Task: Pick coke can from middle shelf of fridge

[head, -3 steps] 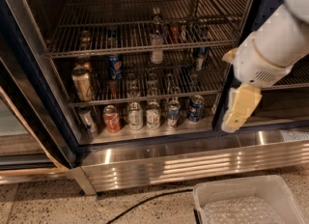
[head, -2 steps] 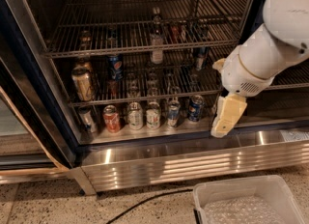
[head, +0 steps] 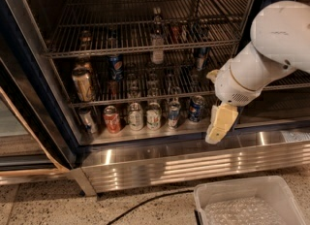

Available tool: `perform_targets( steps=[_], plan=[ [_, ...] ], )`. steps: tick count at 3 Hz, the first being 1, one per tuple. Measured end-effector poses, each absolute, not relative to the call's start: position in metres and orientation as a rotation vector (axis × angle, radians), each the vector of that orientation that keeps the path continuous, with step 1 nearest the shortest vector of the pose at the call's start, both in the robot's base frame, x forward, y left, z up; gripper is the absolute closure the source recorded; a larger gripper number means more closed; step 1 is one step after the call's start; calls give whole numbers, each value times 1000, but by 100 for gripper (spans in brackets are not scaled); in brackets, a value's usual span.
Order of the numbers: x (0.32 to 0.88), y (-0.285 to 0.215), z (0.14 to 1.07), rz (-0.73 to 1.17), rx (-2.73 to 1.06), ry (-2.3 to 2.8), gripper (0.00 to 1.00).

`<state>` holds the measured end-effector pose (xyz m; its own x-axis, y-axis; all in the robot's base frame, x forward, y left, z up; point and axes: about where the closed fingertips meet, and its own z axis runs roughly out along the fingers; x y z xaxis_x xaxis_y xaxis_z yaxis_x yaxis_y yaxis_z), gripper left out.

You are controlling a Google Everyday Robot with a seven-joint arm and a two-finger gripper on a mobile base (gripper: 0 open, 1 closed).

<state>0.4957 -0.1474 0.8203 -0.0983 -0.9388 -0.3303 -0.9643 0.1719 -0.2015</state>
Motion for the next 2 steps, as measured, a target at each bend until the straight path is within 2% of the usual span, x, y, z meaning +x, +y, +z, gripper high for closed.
perform_targets(
  steps=[2],
  plan=[
    [502,-150,778,95,-1723,2113,0]
  ],
)
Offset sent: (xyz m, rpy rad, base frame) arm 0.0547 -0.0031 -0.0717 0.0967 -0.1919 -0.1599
